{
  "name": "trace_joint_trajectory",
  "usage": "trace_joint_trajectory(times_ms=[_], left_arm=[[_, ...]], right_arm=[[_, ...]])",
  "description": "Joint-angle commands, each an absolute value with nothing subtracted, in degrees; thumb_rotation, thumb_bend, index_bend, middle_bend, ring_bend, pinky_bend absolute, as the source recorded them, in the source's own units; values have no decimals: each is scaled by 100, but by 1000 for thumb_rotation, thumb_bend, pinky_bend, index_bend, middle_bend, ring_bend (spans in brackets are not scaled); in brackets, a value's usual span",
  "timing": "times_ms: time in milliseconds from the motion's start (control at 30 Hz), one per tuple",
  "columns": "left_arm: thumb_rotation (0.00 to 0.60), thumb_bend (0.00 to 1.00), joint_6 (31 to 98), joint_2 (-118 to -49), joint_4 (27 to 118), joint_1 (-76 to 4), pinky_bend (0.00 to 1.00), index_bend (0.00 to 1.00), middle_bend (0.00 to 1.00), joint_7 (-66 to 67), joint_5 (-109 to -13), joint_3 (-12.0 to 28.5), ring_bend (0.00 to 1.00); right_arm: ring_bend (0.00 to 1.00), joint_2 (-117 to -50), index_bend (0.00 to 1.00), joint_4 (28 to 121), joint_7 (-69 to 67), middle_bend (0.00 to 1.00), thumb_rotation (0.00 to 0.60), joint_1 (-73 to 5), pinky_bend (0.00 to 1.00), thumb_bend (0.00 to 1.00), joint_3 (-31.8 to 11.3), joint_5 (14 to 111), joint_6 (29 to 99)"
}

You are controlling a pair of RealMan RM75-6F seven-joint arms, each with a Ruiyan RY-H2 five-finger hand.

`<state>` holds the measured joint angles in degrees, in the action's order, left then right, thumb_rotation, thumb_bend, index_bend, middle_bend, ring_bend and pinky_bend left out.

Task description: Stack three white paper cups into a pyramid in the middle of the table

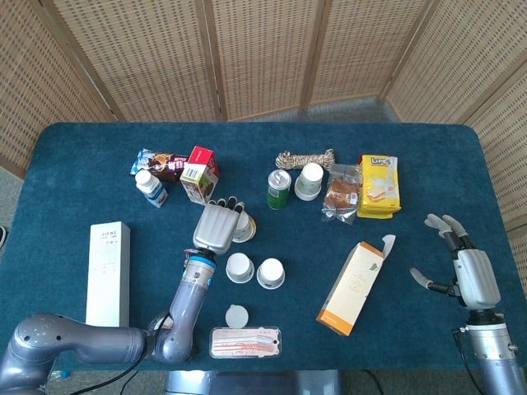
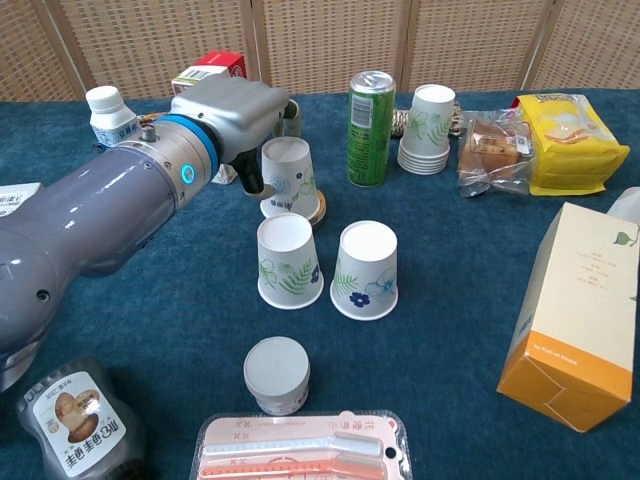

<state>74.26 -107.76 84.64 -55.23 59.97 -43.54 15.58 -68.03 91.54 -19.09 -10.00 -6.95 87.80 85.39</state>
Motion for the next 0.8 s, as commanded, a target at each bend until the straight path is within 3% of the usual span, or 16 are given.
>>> trace_joint_trajectory(times_ms=[33,600,800], left_arm=[[600,314,7436,-10772,8459,-5514,534,296,309,6001,-4369,1552,383],[600,315,7488,-10515,8748,-5378,536,303,310,5877,-4504,1549,393],[600,315,7450,-10622,8598,-5402,498,282,215,5825,-4561,1541,296]], right_arm=[[93,-6802,113,9154,-1914,240,600,-999,283,228,-697,8775,8539],[94,-6797,113,9204,-1887,241,600,-996,283,228,-674,8818,8551],[94,-6790,113,9184,-1936,241,600,-999,283,231,-691,8778,8534]])
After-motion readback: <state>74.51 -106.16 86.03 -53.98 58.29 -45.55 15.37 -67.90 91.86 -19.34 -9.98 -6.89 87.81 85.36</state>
